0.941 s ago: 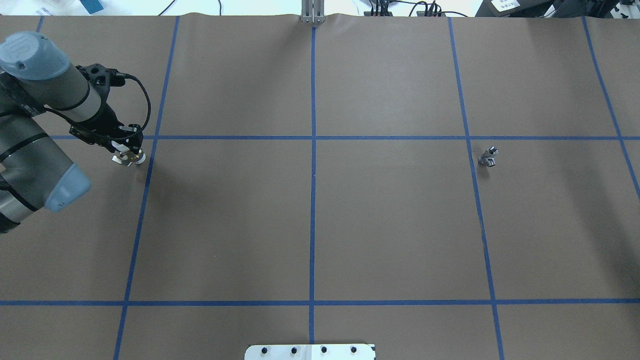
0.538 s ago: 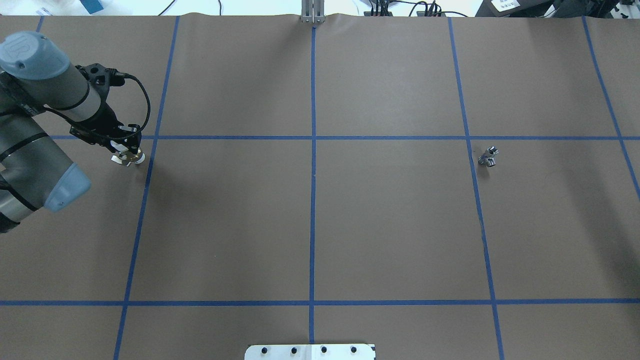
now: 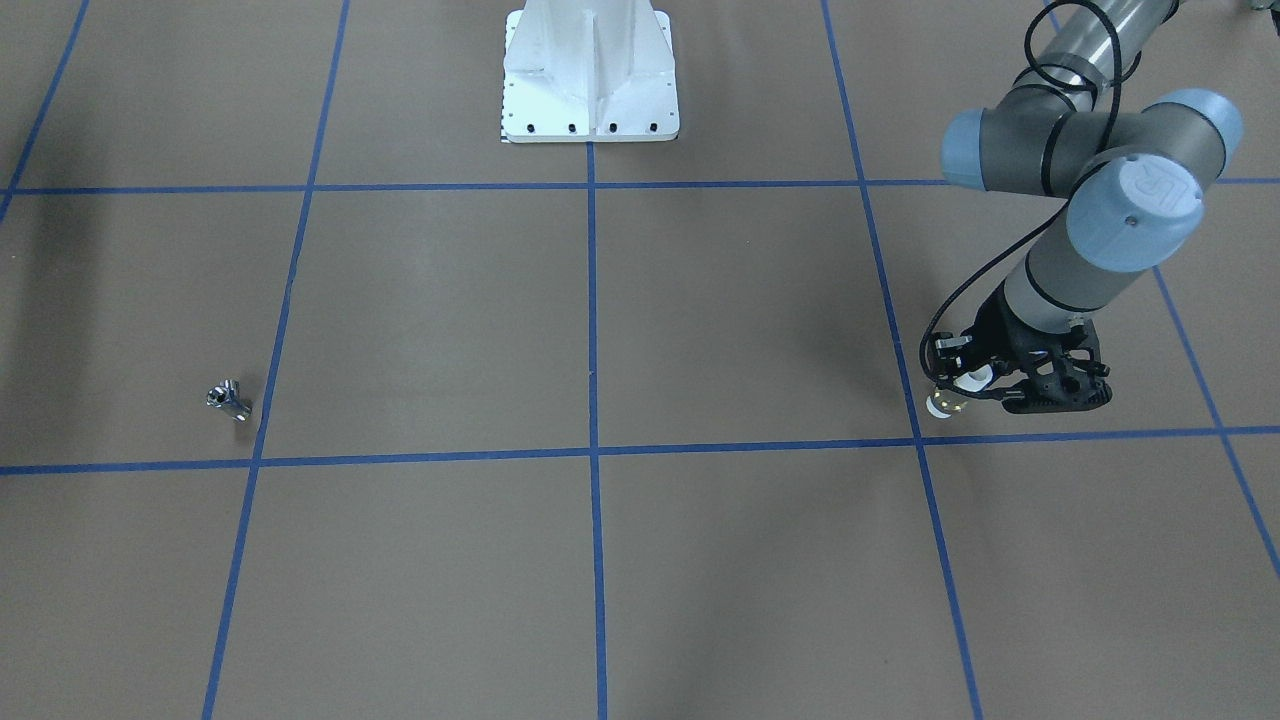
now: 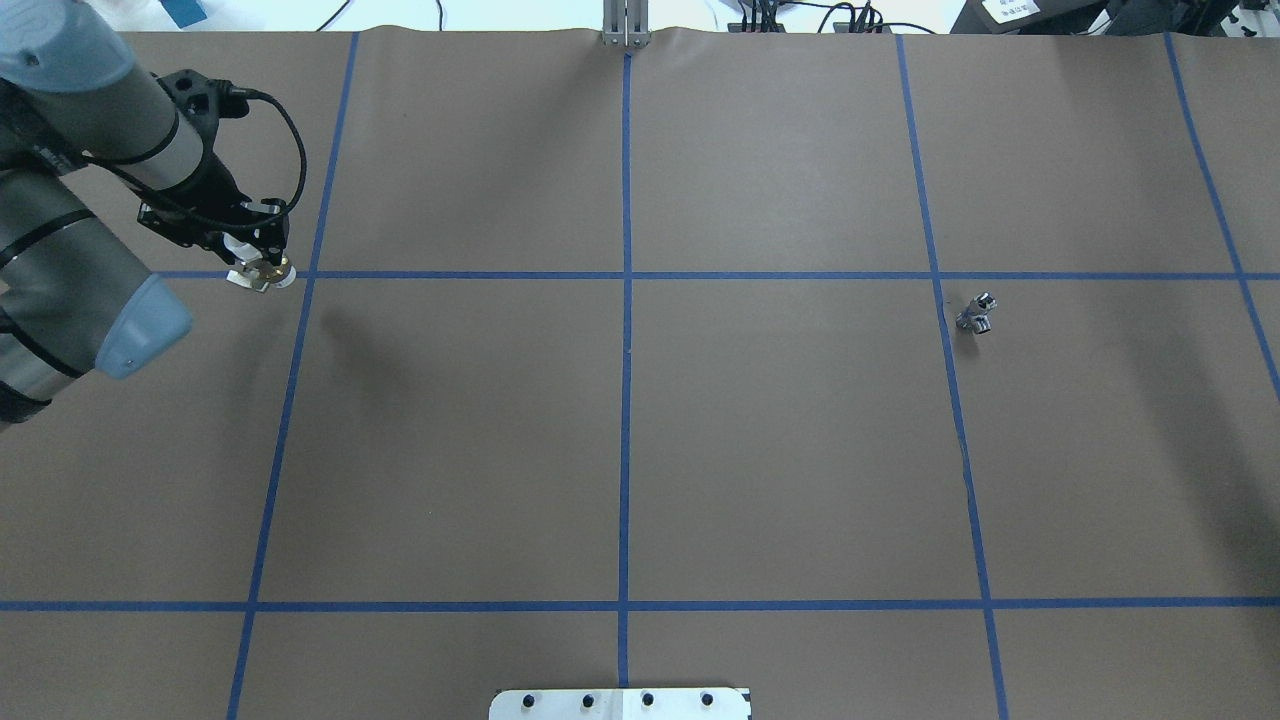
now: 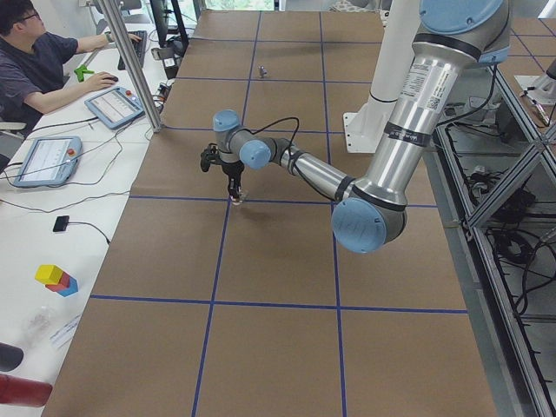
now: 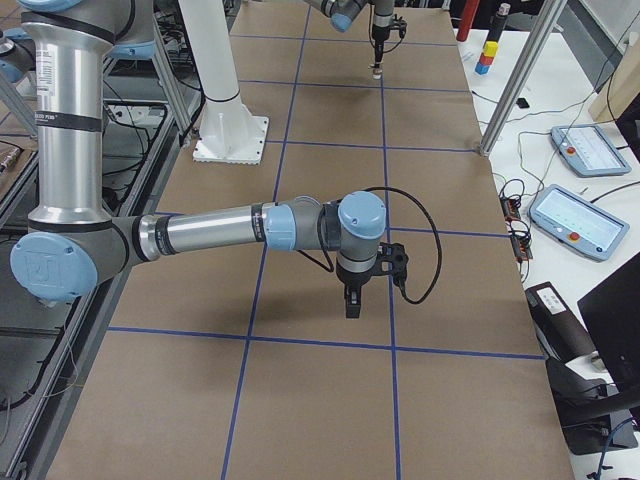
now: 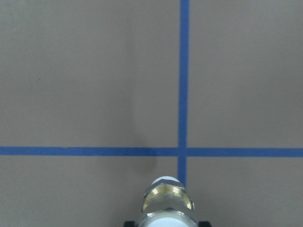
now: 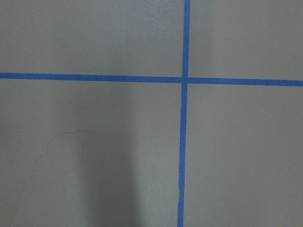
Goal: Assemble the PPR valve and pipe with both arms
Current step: 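Carry the white valve with the left gripper toward the table center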
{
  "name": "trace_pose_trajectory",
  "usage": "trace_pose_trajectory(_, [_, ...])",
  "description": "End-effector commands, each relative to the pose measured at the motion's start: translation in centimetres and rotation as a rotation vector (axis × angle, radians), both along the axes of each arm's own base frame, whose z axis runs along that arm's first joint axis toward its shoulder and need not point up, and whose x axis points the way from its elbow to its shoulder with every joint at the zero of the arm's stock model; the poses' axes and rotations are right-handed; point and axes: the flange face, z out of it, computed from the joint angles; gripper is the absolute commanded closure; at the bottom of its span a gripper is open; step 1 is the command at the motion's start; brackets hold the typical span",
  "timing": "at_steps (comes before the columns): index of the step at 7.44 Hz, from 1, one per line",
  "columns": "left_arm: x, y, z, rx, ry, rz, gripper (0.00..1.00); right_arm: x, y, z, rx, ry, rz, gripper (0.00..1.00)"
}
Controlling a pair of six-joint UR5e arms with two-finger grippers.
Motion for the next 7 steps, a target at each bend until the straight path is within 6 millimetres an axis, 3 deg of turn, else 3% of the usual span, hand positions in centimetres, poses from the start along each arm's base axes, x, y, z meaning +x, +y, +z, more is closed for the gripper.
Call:
trace_pose_trajectory(1, [1.4,-1.7,-10.5,-0.048,-0.019,-0.018,1.0,0.0,-0.1,-0.2,0.007,0.005,0.0,0.0])
trace_pose_trajectory(2, [3.7,-1.4,-16.5,-0.105,0.01,-0.081,1.0,0.1,0.0,-0.1,0.011,0.009,-0.003,0.0])
trace_pose_trajectory(3, [8.2,0.9,-21.4,-0.139,0.034,-0.08,1.0,0.1,0.1,-0.1,0.004,0.008,0.0,0.0])
trace_pose_trajectory(5, [16.7,0.8,-29.5,-0.19,0.027,-0.064,1.0,0.0,0.4,0.0,-0.003,-0.004,0.001,0.0])
trace_pose_trajectory(6, [20.1,1.1,-31.3,-0.181,-0.001,-0.046,1.0,-0.1,0.4,0.0,-0.003,-0.01,0.001,0.0])
trace_pose_trajectory(7, [22.6,1.7,-30.7,-0.148,-0.011,-0.036,1.0,-0.1,0.4,0.0,-0.003,-0.01,0.001,0.0])
